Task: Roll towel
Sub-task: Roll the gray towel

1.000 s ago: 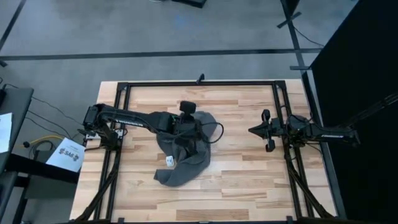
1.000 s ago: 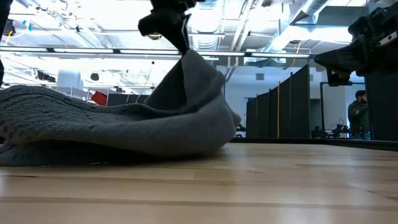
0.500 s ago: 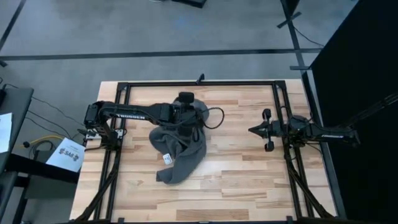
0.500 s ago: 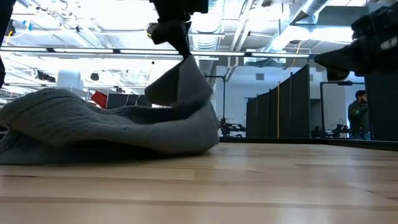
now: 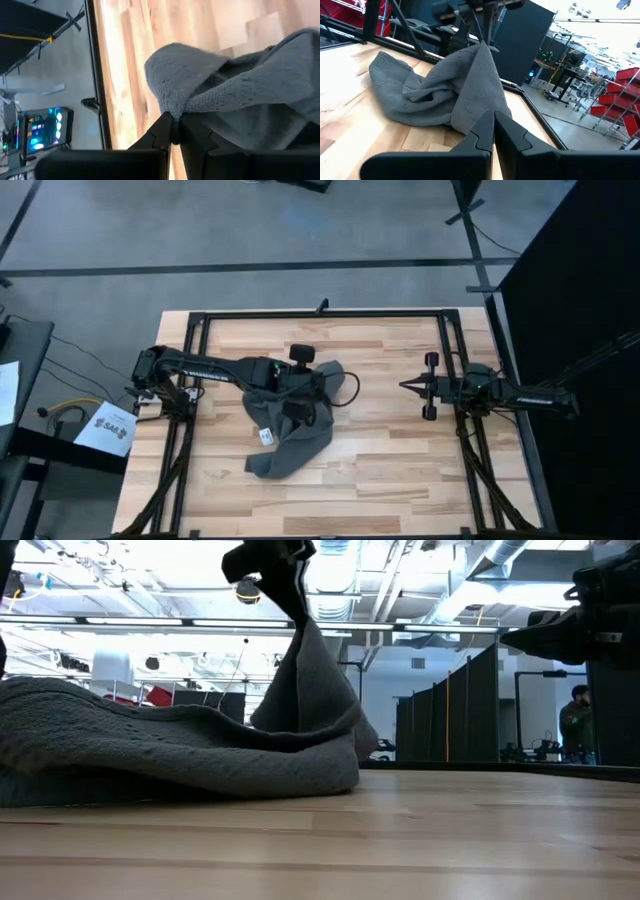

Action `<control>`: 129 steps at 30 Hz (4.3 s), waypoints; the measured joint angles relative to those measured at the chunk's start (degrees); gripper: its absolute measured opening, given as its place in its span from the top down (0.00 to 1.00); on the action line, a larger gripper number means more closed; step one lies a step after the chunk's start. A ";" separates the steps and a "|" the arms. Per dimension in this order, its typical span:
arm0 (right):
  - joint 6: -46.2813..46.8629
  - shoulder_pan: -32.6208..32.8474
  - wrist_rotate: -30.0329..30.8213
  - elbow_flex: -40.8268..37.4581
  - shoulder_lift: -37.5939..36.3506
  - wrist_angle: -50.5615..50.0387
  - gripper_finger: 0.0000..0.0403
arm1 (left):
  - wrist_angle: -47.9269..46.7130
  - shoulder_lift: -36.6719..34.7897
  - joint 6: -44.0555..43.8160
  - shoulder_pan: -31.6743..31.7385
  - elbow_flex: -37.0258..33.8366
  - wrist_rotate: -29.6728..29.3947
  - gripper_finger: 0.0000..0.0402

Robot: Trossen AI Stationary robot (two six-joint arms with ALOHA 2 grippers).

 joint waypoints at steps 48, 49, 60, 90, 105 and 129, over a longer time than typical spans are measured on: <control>28.76 9.71 19.16 35.38 94.44 39.53 0.74 | 10.40 -0.02 3.26 3.87 -2.04 -2.97 0.96; 28.51 10.44 21.42 36.10 94.74 38.70 0.74 | 10.51 -0.02 3.28 3.97 -2.04 -3.00 0.96; 31.48 14.41 40.49 40.32 97.55 31.51 0.75 | 10.26 -0.04 2.94 4.23 -2.02 -3.04 0.96; 13.40 10.92 40.04 40.21 69.95 7.57 1.00 | 3.82 -0.09 -0.97 4.56 -2.02 -3.10 0.96; 8.43 8.34 35.41 40.23 69.22 4.71 1.00 | 7.19 -0.09 0.98 9.25 -2.02 1.60 0.88; 9.51 7.92 35.45 40.23 70.16 4.62 1.00 | 19.01 -0.09 1.79 12.60 -8.77 13.64 0.71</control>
